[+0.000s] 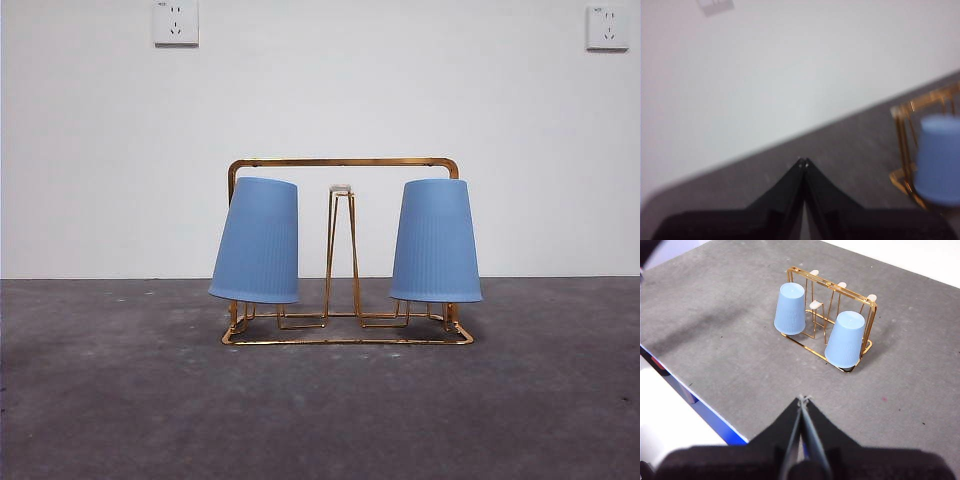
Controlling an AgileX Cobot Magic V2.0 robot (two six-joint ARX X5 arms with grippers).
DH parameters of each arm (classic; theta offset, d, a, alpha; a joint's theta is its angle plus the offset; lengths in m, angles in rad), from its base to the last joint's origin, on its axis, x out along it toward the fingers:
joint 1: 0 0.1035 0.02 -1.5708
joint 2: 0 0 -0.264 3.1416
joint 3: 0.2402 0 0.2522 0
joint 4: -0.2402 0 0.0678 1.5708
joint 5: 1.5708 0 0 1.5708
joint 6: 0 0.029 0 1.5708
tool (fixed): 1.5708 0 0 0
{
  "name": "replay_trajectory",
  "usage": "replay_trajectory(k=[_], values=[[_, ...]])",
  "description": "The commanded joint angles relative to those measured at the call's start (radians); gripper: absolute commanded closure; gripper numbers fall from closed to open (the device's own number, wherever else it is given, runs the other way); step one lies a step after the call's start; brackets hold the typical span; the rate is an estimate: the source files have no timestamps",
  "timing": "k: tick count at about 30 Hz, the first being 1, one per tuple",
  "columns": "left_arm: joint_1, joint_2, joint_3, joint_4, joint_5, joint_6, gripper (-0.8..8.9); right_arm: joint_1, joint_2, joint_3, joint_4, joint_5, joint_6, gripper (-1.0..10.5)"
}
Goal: Pick up cup 1,put cup 1 in the cup rack,pick up cup 2,put cup 2 in the cup rack
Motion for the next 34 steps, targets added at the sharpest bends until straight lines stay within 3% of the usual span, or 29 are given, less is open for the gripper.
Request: replay_trajectory(k=[1,13,17,21,34], values=[[0.004,-0.05,-0.092,0.012,-0.009,-0.054,8.17,0.0,0.0,-0.005,-0.023,0.004,0.01,9.4],[0.006,-0.256,-0.288,-0.058,-0.059,-0.142,8.17,0.0,0.0,-0.005,-0.023,0.004,0.01,9.4],[0.005,-0.252,-0.288,-0.152,-0.058,-0.152,8.17,0.0,0.0,-0.005,-0.023,0.004,0.01,9.4],[0.006,-0.252,-0.288,-0.143,-0.05,-0.196,8.17,0.0,0.0,-0.005,-0.023,0.004,0.01,9.4],[0.005,-0.23,-0.288,-0.144,-0.054,-0.196,8.17,0.0,0.0,-0.005,-0.023,0.004,0.01,9.4]])
